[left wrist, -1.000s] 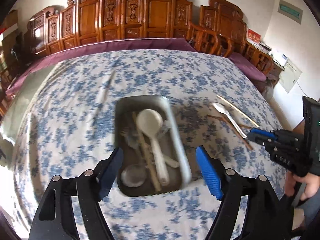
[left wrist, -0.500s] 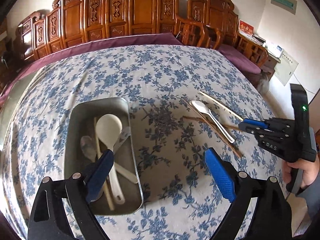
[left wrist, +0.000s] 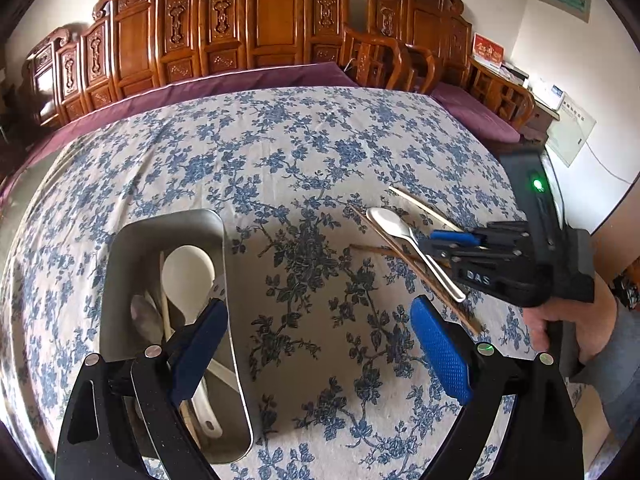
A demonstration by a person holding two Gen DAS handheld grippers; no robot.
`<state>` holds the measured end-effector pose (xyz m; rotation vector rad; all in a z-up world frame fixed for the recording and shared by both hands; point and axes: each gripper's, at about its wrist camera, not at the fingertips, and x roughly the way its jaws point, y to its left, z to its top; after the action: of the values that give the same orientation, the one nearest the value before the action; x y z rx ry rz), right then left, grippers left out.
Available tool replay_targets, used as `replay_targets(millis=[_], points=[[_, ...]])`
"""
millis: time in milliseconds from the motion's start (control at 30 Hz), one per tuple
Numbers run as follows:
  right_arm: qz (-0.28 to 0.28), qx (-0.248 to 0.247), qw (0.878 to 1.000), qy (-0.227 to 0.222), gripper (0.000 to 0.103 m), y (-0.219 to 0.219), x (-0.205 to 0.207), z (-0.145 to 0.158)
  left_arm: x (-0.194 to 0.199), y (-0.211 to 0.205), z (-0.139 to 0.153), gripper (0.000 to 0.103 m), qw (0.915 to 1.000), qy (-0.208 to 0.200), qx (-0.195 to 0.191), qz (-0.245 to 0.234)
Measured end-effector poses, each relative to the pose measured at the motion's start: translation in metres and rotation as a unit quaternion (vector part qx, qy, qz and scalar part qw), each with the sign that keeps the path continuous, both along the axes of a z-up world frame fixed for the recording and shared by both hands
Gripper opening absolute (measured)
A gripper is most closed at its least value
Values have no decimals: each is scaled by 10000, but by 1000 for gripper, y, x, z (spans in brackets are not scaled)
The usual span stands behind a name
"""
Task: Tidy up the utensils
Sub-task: 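Move the right gripper to a white plastic spoon and grasp its handle, then grasp a dark wooden chopstick with the left gripper while the right holds the white spoon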
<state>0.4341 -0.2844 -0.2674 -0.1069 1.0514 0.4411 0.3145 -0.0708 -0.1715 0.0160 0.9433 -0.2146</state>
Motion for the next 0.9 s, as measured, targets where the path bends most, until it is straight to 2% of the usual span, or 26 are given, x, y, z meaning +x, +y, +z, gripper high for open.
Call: replay_targets(millis=[300, 433, 533, 567, 600, 633, 900], points=[[68, -27, 9998, 171, 20, 6, 12, -3, 2, -6, -7, 89, 10000, 92, 1, -11], [174, -269, 9990, 300, 20, 12, 15, -9, 0, -8, -9, 89, 9999, 125, 47, -26], [213, -273, 9989, 305, 20, 15, 17, -10, -1, -8, -9, 89, 9999, 150, 64, -11], [215, -236, 9990, 318, 17, 14, 17, -10, -1, -7, -9, 89, 9999, 154, 64, -3], [223, -205, 9990, 326, 9, 14, 17, -11, -1, -8, -10, 89, 9998, 163, 64, -1], [232, -188, 9991, 311, 9, 14, 15, -10, -1, -8, -10, 89, 9998, 175, 68, -3], [-43, 143, 9999, -21, 9, -17, -5, 25, 2, -23, -17, 89, 9997, 206, 151, -27]])
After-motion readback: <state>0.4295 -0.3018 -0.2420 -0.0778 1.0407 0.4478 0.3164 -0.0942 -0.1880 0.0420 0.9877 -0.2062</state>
